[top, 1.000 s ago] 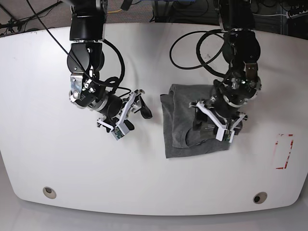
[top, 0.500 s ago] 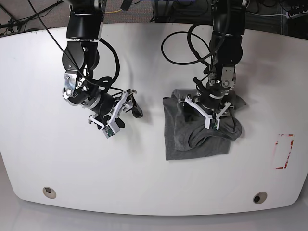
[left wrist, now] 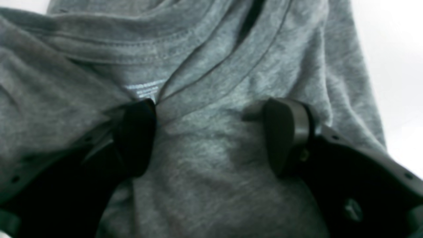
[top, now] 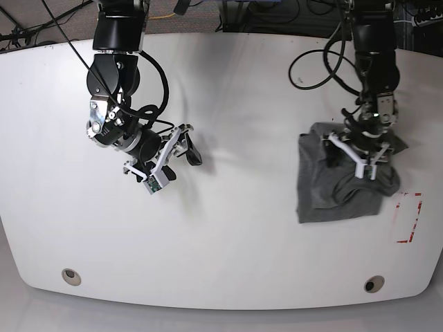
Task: Fold the T-shirt properly
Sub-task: 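Grasp the folded shirt with the left gripper and drag it aside, then release the shirt at the table edge and open both grippers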
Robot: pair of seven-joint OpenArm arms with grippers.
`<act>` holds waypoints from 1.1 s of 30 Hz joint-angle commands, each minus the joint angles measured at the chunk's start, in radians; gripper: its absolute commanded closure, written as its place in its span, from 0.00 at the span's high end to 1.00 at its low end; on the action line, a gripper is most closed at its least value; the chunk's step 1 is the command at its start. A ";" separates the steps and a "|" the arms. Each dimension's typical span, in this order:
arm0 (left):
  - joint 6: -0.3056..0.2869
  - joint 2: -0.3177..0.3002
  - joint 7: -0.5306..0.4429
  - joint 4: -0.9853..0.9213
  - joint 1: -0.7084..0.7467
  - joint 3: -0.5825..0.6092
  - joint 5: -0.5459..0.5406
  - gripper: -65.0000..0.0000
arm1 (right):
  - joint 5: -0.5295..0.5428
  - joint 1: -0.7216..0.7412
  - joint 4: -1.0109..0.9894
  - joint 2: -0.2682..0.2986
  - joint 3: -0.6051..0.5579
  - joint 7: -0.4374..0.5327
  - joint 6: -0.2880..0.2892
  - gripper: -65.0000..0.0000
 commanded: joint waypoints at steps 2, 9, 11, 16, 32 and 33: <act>-0.063 -0.099 0.143 -0.010 0.029 -0.116 0.039 0.75 | 0.014 0.015 0.063 0.019 0.001 0.025 0.008 0.64; -0.193 -0.232 0.149 -0.013 0.112 -0.274 0.037 0.75 | 0.014 -0.017 0.148 0.021 -0.002 0.024 0.008 0.64; -0.221 -0.261 0.149 -0.013 0.139 -0.303 0.037 0.75 | 0.014 -0.025 0.165 0.021 -0.002 0.014 0.008 0.64; -0.305 -0.290 0.149 -0.002 0.196 -0.415 0.036 0.75 | 0.012 -0.034 0.171 0.021 -0.004 -0.006 0.008 0.64; -0.279 -0.117 0.199 0.506 0.218 -0.389 0.048 0.69 | -0.006 -0.067 0.188 0.077 0.006 0.013 0.008 0.64; -0.244 -0.091 0.166 0.512 0.218 -0.358 0.059 0.68 | -0.020 -0.067 0.187 0.093 0.012 0.036 0.008 0.64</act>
